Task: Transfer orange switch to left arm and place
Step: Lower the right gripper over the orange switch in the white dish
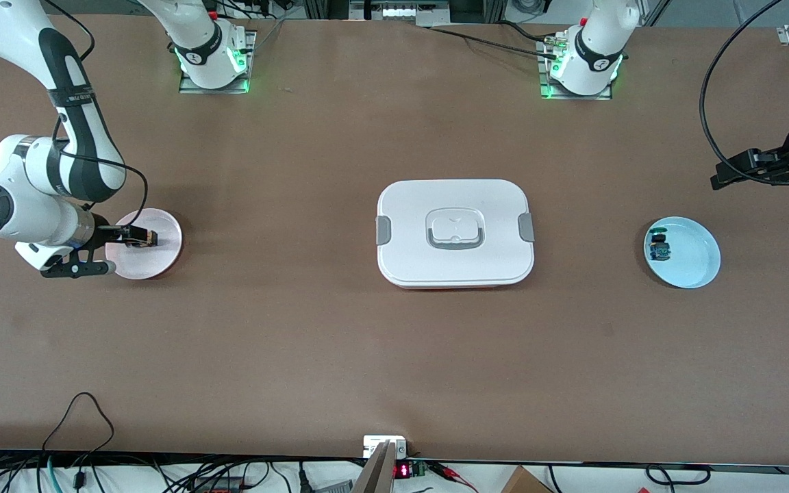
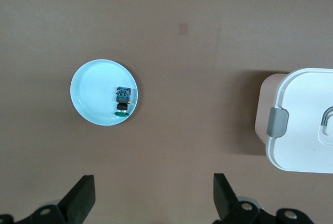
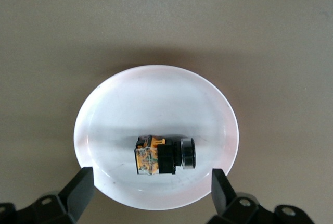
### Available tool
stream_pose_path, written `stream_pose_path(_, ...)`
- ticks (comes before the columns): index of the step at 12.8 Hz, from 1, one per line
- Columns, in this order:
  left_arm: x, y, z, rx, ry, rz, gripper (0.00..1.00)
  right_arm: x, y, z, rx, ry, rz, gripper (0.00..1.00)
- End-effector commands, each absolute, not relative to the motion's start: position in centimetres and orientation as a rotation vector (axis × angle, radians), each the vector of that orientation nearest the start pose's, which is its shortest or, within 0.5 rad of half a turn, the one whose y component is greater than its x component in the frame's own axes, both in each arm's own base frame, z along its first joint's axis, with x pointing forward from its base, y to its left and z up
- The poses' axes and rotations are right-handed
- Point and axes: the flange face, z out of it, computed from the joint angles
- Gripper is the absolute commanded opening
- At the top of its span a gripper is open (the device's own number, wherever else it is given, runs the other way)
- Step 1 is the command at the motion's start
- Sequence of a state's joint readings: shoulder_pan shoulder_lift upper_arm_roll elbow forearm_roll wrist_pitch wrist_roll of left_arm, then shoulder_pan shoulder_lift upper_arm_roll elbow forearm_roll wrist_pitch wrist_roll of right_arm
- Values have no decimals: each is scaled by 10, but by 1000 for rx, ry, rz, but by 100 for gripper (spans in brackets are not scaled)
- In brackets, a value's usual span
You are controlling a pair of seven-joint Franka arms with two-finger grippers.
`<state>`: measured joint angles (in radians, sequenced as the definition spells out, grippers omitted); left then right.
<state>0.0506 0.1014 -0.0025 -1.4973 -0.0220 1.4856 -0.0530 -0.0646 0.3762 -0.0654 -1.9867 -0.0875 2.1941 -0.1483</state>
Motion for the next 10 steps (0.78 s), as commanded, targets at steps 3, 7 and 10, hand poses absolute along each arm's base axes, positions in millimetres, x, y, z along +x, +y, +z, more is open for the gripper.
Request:
stream_pose_path(3, 577, 25, 600, -3170, -172, 186, 100, 570, -82, 243, -3189, -150, 269, 100)
stream_pose_path(7, 578, 24, 600, -3170, -170, 183, 100, 560, -93, 232, -3181, -191, 258, 100)
stream_pose_path(10, 577, 24, 600, -3170, -170, 186, 100, 560, -93, 230, -3182, -199, 249, 100)
